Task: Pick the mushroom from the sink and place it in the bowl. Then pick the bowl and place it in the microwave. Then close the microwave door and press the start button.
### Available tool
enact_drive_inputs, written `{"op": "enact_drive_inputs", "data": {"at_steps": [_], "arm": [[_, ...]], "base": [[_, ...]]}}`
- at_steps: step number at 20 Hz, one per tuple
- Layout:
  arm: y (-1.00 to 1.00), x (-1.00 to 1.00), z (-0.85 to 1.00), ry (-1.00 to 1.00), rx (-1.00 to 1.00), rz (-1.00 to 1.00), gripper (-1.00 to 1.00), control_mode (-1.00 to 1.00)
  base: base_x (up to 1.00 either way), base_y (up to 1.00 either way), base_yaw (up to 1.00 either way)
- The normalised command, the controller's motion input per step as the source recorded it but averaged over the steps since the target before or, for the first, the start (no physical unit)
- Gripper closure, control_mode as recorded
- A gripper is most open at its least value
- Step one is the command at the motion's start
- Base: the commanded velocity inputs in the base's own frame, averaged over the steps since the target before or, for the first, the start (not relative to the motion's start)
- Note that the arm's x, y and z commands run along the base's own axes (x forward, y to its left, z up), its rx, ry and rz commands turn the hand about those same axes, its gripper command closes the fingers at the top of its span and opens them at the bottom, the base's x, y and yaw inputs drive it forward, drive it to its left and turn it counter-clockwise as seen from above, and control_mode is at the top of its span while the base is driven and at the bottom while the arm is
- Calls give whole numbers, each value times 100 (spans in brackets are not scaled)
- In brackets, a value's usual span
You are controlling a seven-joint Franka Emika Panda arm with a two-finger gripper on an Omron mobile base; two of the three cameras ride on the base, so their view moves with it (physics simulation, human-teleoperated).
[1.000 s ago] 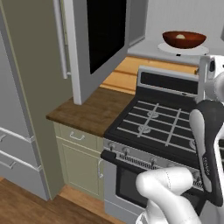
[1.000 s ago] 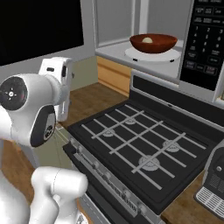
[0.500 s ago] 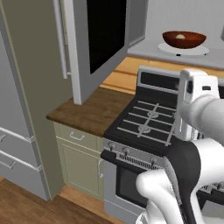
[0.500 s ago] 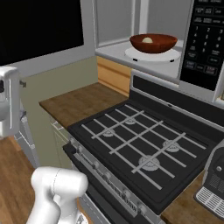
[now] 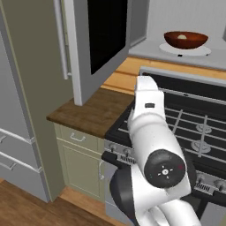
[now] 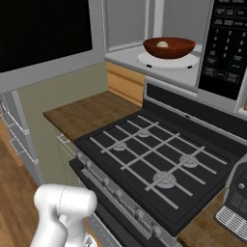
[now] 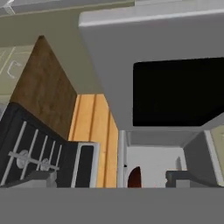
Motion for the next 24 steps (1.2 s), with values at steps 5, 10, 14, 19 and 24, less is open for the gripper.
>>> {"op": "enact_drive_inputs", "data": {"at_steps": [5, 10, 14, 19, 24], "arm": [[99, 3, 0, -10, -2, -13, -100, -100], [90, 14, -1, -7, -2, -14, -100, -100], [62, 24, -3, -3, 0, -10, -100, -100], [82, 49, -19, 0, 0, -7, -100, -100], [61, 76, -23, 0, 0, -1, -100, -100]], "base": [[0, 0, 0], [0, 0, 0], [0, 0, 0], [0, 0, 0], [0, 0, 0]]}}
